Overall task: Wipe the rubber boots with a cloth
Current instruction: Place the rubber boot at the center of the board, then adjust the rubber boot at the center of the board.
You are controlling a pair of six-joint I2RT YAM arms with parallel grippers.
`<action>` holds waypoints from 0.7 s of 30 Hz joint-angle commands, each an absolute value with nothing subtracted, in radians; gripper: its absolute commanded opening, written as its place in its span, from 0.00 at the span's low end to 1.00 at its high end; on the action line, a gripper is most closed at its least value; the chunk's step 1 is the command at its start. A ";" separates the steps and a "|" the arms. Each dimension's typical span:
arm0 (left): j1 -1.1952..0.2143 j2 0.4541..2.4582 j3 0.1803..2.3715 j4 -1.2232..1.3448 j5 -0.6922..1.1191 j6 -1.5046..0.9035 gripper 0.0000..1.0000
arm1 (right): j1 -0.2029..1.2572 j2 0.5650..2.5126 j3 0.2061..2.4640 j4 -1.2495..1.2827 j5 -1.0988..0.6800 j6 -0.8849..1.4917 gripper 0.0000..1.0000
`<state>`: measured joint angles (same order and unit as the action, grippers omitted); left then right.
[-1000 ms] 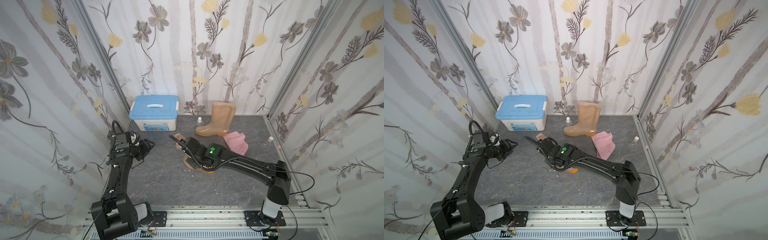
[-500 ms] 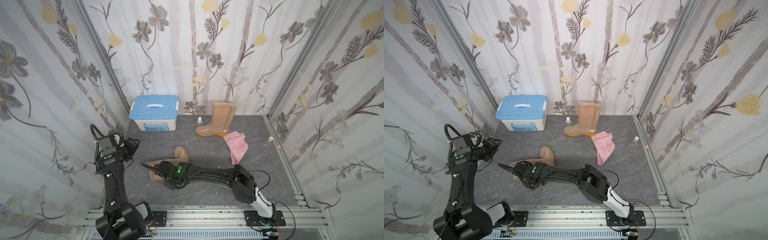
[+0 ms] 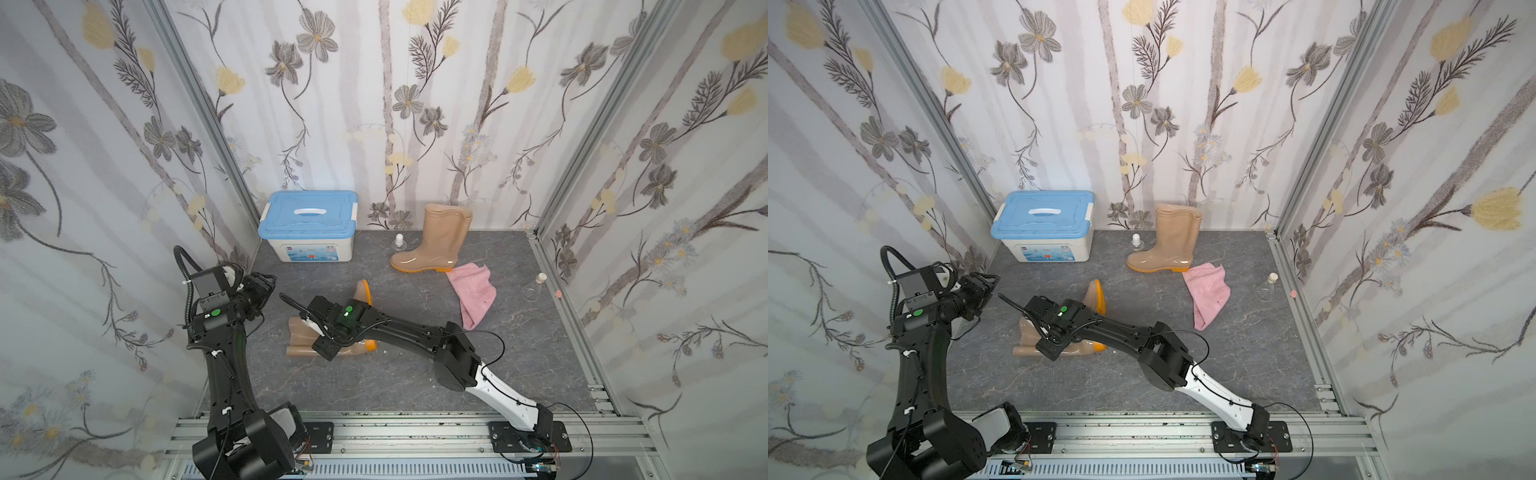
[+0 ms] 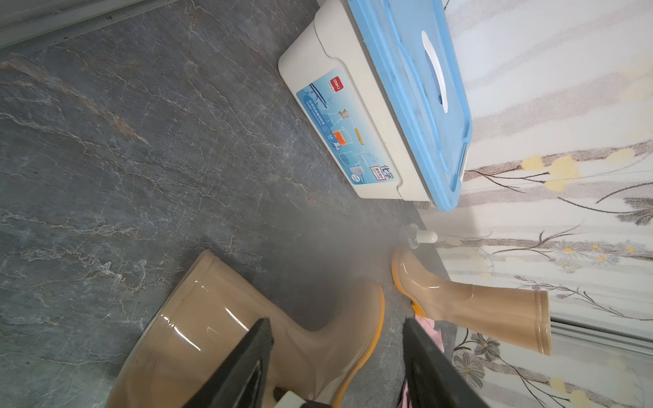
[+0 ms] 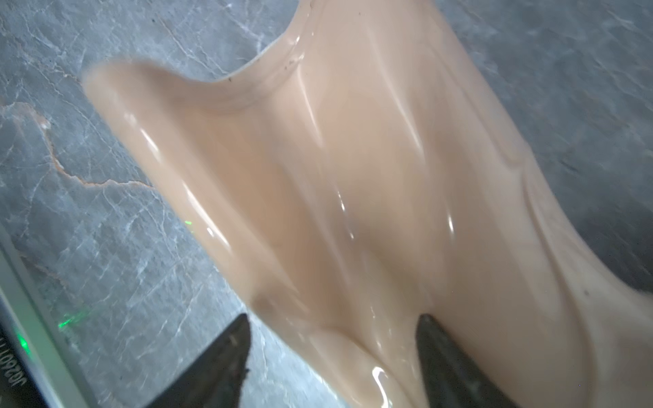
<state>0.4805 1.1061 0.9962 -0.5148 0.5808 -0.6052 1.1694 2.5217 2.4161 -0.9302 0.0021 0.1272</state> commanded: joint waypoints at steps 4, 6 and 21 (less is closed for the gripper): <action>0.480 1.111 0.963 -0.465 0.602 -0.606 0.62 | 1.091 2.354 2.422 -1.063 -0.040 0.245 0.99; 0.475 1.115 0.948 -0.453 0.604 -0.608 0.62 | 1.066 2.322 2.413 -1.071 0.051 0.281 0.99; 0.332 1.127 0.888 -0.445 0.524 -0.570 0.62 | 0.874 2.549 2.465 -0.911 0.003 0.633 0.96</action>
<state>0.3389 1.1213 0.8871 -0.4675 0.5488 -0.5941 0.8829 2.5259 2.4580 -0.9680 0.0299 0.5407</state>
